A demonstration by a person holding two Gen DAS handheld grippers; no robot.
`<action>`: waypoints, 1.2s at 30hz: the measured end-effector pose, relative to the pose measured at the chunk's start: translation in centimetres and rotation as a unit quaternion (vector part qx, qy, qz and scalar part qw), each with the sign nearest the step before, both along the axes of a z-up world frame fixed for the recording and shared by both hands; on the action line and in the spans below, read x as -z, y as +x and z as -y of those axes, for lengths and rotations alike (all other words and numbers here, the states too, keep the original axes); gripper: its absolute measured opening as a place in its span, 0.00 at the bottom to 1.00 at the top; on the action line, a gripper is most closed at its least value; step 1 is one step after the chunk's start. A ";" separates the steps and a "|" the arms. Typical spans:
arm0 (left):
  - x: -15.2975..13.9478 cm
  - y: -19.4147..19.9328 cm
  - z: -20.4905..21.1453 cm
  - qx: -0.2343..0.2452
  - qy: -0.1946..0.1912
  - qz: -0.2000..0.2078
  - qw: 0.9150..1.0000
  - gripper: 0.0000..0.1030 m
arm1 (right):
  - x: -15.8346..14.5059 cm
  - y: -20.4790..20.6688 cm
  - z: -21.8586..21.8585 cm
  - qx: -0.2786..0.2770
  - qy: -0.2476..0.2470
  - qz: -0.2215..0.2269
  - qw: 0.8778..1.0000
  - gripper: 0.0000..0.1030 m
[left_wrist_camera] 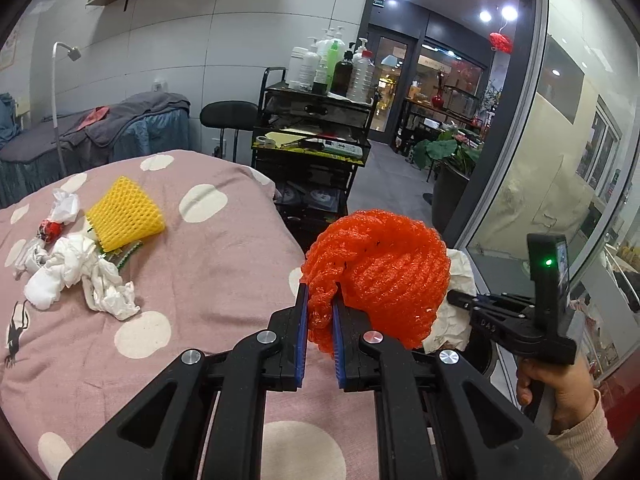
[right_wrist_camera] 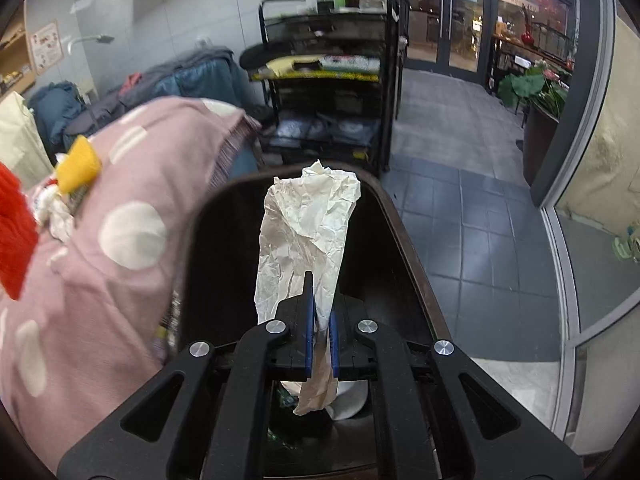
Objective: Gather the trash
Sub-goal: 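Carry the tissue and orange net over the black bin and open both grippers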
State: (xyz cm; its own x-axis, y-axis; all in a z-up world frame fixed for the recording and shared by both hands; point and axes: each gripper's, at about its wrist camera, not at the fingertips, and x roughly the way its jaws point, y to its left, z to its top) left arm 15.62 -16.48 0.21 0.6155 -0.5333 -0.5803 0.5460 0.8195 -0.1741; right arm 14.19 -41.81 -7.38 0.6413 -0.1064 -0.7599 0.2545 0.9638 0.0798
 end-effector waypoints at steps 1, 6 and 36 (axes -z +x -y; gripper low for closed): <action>0.1 0.0 0.3 0.002 0.002 0.000 1.000 0.10 | 0.7 0.2 0.2 0.001 0.001 -0.009 1.000 0.07; 0.3 -0.2 1.7 0.017 0.006 -0.005 1.000 0.10 | 3.2 1.2 0.8 0.011 -0.006 -0.045 0.999 0.07; 2.7 0.2 10.1 0.089 0.066 -0.029 0.993 0.10 | -0.8 -3.5 3.6 0.086 -0.001 0.032 0.996 0.71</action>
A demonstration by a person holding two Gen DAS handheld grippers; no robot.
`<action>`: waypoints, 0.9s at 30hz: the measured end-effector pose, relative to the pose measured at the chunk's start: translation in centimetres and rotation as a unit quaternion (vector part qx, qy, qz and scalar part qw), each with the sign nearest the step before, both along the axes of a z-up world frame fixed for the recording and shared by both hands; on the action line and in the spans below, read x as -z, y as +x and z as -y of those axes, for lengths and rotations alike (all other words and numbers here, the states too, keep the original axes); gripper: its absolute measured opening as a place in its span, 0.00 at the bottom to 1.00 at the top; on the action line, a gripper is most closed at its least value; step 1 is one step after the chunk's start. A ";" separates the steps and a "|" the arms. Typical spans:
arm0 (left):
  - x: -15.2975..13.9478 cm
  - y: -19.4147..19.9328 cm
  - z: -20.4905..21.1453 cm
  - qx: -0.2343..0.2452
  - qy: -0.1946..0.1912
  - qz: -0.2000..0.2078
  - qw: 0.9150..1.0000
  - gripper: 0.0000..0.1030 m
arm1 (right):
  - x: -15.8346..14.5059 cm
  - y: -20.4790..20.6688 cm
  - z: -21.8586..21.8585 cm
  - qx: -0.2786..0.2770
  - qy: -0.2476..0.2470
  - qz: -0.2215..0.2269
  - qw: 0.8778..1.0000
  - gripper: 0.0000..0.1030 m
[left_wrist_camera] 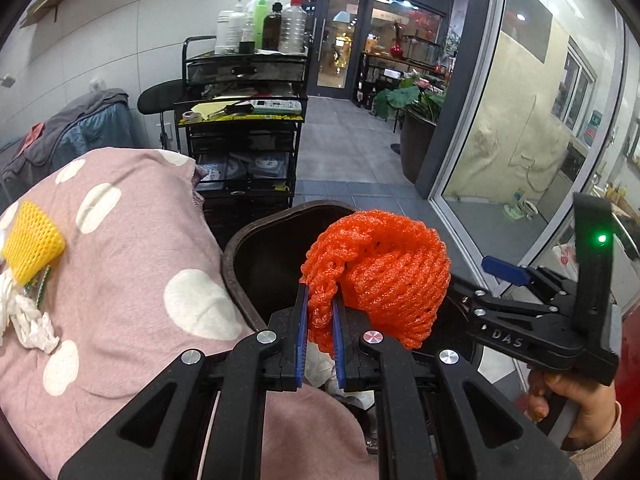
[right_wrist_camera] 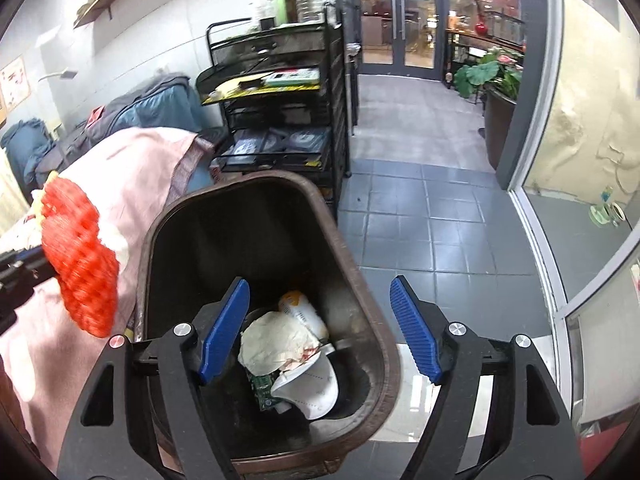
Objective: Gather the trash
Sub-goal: 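Carry the tissue and orange net over the black bin and open both grippers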
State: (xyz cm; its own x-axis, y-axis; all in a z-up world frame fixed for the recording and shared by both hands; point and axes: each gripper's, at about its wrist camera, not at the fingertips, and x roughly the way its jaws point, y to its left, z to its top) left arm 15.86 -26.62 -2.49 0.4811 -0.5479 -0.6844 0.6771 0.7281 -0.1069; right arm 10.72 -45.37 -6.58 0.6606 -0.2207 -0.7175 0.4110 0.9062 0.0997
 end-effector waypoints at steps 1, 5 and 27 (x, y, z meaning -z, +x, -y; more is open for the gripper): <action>0.2 0.2 0.3 0.001 0.004 0.000 1.000 0.10 | -0.1 -0.2 0.2 0.005 0.000 0.000 1.000 0.71; 1.0 0.3 1.5 0.009 0.021 -0.003 1.000 0.10 | -0.3 -0.8 1.3 0.029 0.005 0.002 1.000 0.71; 4.3 -0.9 5.2 0.043 0.096 0.008 0.994 0.82 | 0.1 -2.6 4.9 0.077 0.011 -0.002 0.997 0.78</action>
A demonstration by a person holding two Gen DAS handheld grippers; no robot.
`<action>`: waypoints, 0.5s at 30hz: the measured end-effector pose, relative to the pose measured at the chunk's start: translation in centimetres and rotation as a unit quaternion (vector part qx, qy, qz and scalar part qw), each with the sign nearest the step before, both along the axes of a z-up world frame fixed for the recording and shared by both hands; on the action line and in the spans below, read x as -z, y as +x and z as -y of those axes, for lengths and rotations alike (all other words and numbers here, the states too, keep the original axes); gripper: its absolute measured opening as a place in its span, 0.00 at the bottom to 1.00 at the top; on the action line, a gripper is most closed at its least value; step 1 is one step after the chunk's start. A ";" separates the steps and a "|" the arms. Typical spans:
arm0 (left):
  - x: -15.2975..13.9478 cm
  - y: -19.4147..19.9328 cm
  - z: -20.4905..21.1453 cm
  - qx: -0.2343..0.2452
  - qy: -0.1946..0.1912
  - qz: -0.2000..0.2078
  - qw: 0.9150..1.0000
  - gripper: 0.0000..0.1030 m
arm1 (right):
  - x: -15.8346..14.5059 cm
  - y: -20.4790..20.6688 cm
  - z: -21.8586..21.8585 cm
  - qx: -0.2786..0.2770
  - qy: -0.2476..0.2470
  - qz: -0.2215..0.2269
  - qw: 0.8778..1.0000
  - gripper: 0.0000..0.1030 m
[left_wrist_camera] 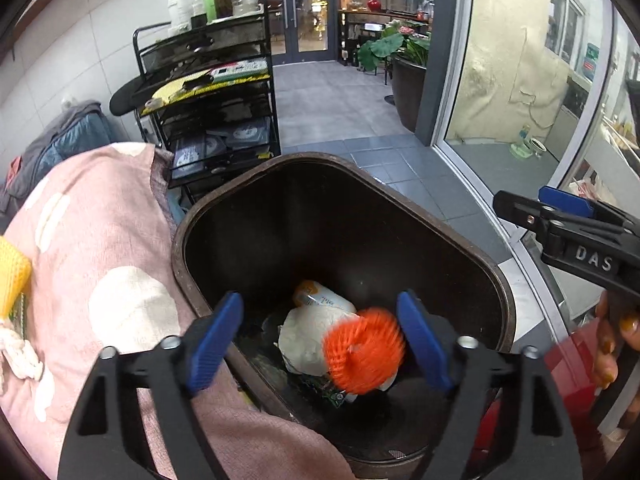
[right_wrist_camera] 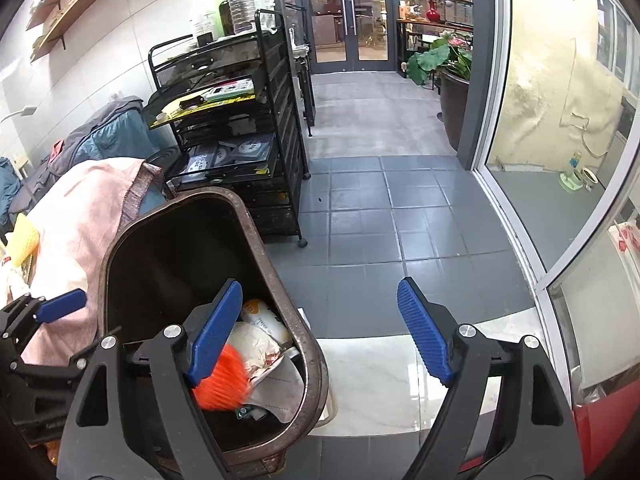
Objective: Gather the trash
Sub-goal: 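Carry the tissue and orange net over the black bin and open both grippers, then move both tools back over the table toward the white cloths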
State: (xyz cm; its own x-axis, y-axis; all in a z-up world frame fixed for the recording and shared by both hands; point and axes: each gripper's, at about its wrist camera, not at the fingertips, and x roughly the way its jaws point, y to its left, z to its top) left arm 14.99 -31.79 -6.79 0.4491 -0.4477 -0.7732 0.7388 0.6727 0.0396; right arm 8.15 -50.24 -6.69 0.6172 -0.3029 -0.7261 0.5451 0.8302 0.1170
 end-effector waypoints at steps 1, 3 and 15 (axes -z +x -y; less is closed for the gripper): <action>-0.1 -0.1 0.0 0.000 0.000 0.005 1.000 0.85 | 0.0 0.0 0.0 0.000 0.001 0.000 1.000 0.79; -0.2 -0.1 0.0 -0.001 -0.002 0.008 1.000 0.88 | 0.0 0.0 0.1 0.002 0.002 0.001 1.000 0.80; -1.7 -1.2 -1.5 0.003 -0.031 0.028 0.999 0.93 | -0.1 0.3 -0.2 -0.009 0.012 0.010 1.000 0.80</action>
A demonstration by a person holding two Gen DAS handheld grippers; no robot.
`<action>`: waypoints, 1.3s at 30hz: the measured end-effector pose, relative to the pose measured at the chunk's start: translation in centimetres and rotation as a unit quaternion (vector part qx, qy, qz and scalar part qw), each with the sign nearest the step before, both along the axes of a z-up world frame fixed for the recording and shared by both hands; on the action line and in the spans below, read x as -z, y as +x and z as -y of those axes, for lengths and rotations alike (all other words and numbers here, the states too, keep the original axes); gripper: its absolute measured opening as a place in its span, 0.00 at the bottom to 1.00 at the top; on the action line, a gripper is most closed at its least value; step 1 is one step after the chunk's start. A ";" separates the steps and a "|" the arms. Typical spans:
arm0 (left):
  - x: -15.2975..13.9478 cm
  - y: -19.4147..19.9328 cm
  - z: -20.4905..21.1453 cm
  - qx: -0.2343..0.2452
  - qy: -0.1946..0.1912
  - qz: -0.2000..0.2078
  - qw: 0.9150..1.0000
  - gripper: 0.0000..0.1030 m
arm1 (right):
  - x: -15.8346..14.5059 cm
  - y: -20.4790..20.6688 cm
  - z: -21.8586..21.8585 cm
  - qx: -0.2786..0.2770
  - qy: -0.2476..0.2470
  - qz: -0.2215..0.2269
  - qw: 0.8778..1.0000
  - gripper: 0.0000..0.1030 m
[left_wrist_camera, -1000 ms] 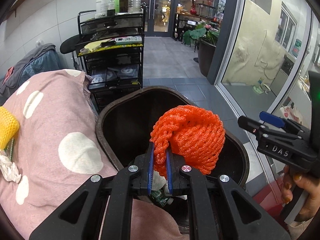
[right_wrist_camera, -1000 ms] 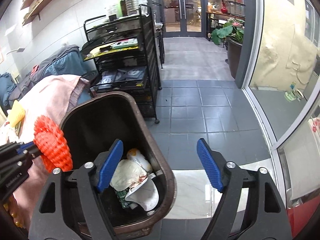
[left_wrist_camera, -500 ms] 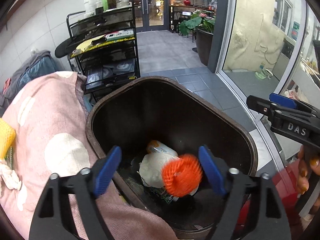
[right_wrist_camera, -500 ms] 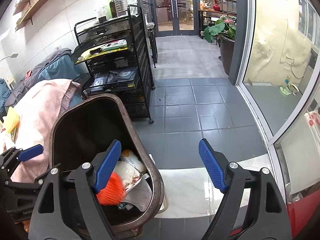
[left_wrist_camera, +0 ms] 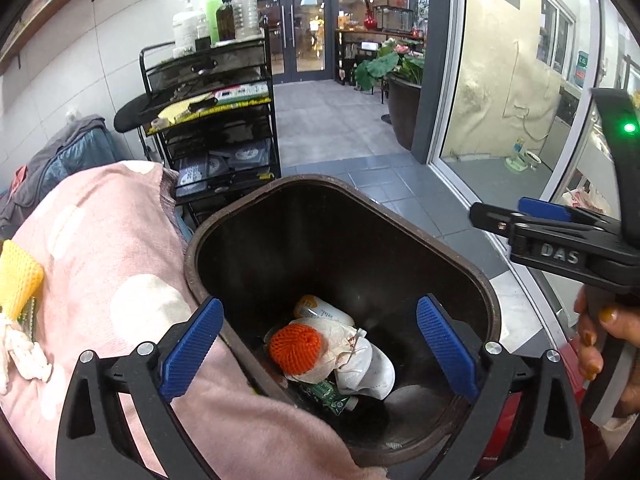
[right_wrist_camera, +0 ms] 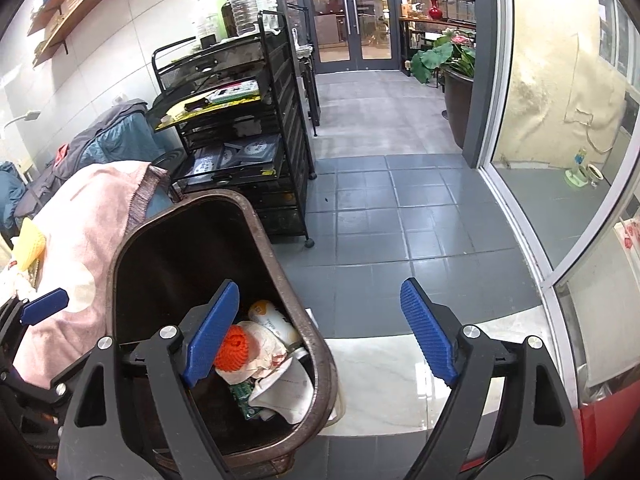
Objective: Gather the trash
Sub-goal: 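Move both tools back over the table toward the white cloths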
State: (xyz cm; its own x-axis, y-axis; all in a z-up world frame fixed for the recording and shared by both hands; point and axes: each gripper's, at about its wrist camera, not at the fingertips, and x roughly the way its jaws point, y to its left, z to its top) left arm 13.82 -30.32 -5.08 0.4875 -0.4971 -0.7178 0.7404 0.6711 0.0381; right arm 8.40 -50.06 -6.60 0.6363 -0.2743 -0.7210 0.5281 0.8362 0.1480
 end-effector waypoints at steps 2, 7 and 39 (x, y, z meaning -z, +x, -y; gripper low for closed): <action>-0.4 -0.3 -0.5 -0.002 -0.006 0.005 1.000 0.93 | -0.1 0.2 -0.4 -0.006 0.000 0.003 1.000 0.80; -1.7 -0.8 -2.5 -0.015 -0.035 0.010 0.999 0.94 | -0.6 1.0 -1.6 -0.029 0.006 0.016 0.999 0.81; -4.6 3.2 -30.7 -0.313 -0.045 0.073 0.946 0.94 | -6.3 12.7 -27.0 -0.388 -0.012 0.059 0.920 0.82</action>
State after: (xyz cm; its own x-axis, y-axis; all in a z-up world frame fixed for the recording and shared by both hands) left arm 17.07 0.43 -0.43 0.7971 -0.1345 -0.5887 0.1884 0.9816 0.0307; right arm 21.09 -23.09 -0.26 0.7208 0.2808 -0.6338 -0.2476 0.9583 0.1430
